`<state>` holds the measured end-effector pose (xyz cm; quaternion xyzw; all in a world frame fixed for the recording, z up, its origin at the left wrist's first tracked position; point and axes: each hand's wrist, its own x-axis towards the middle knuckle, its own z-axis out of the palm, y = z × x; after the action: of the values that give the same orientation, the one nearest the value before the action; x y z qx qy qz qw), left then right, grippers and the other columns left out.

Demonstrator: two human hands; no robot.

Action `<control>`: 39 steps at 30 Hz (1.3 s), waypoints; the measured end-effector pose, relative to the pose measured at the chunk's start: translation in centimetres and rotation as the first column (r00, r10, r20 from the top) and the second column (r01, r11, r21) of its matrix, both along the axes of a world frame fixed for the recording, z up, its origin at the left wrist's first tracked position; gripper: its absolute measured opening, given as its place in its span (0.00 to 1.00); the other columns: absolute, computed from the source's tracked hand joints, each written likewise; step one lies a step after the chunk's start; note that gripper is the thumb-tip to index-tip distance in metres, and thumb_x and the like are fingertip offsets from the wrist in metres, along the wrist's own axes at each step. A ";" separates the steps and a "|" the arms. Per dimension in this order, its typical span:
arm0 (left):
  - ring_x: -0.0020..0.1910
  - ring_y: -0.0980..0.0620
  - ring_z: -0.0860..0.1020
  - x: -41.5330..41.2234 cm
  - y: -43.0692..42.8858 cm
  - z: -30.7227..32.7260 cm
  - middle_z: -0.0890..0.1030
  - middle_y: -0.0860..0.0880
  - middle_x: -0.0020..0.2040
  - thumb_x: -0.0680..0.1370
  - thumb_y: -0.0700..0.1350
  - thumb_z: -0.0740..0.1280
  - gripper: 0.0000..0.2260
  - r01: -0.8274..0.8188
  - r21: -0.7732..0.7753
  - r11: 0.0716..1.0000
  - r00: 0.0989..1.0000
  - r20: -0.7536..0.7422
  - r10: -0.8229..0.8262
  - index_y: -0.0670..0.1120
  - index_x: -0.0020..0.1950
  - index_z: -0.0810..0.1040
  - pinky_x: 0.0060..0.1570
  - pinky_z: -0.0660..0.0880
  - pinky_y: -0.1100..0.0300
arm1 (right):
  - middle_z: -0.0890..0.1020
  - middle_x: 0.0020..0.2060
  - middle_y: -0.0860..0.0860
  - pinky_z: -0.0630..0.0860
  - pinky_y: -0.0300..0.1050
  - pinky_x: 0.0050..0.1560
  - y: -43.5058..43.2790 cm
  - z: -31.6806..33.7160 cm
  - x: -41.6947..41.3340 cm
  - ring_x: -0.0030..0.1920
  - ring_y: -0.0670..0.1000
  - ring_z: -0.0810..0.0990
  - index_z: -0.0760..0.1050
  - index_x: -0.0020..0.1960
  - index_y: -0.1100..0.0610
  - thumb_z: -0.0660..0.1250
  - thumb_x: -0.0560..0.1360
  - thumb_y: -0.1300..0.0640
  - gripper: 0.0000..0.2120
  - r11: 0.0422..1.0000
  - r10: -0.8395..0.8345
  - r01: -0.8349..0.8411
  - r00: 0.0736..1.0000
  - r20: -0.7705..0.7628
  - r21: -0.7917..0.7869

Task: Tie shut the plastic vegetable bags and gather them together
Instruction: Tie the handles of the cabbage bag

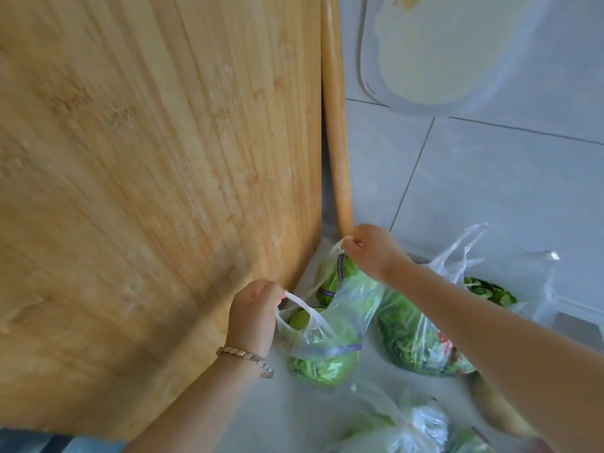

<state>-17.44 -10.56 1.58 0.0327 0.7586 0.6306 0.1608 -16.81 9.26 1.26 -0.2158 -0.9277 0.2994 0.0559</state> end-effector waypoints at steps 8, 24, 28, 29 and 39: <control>0.30 0.59 0.71 2.7 0.3 0.4 0.75 0.53 0.32 0.68 0.31 0.68 0.23 -0.049 0.008 0.999 0.978 -0.202 0.050 0.47 0.18 0.63 0.28 0.65 0.74 | 0.68 0.30 0.56 0.63 0.43 0.30 -1.7 3.9 5.1 0.32 0.51 0.66 0.71 0.41 0.73 0.59 0.74 0.59 0.15 0.966 -0.060 -0.004 0.970 -0.235 -0.260; 0.45 0.50 0.73 4.5 -5.4 1.1 0.72 0.52 0.48 0.68 0.27 0.60 0.20 0.133 -0.608 0.782 0.794 -0.408 -0.452 0.46 0.26 0.55 0.37 0.64 0.68 | 0.79 0.42 0.63 0.68 0.41 0.37 -5.7 1.4 14.5 0.41 0.58 0.76 0.75 0.38 0.72 0.60 0.73 0.61 0.14 0.913 -0.079 -0.042 0.957 -0.278 -0.405; 0.32 0.50 0.67 5.0 -7.0 2.3 0.69 0.48 0.49 0.75 0.36 0.58 0.15 0.002 -0.827 0.562 0.749 -0.370 -0.549 0.48 0.32 0.59 0.30 0.64 0.62 | 0.78 0.35 0.62 0.67 0.41 0.33 -5.6 0.4 15.3 0.37 0.59 0.75 0.74 0.39 0.74 0.60 0.74 0.59 0.17 0.894 -0.183 0.046 0.945 -0.271 -0.446; 0.29 0.50 0.64 5.0 -7.3 2.7 0.69 0.47 0.44 0.76 0.37 0.56 0.13 -0.028 -0.861 0.508 0.765 -0.346 -0.544 0.49 0.34 0.58 0.27 0.61 0.60 | 0.76 0.35 0.66 0.64 0.41 0.32 -5.6 0.2 15.5 0.36 0.61 0.73 0.72 0.39 0.75 0.60 0.74 0.58 0.18 0.894 -0.200 0.062 0.942 -0.271 -0.444; 0.38 0.49 0.77 3.7 -7.8 2.6 0.79 0.44 0.40 0.79 0.44 0.56 0.12 0.144 -0.868 0.476 0.807 -0.175 -0.564 0.39 0.45 0.75 0.41 0.75 0.54 | 0.78 0.35 0.61 0.70 0.46 0.38 -6.4 0.7 15.9 0.41 0.60 0.77 0.69 0.37 0.62 0.61 0.75 0.56 0.11 0.943 -0.151 0.056 0.950 -0.272 -0.328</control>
<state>-13.71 -18.32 4.22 0.2568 0.9514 0.1279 0.1120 -0.95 2.85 1.92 -0.2242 -0.8363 0.4692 0.1737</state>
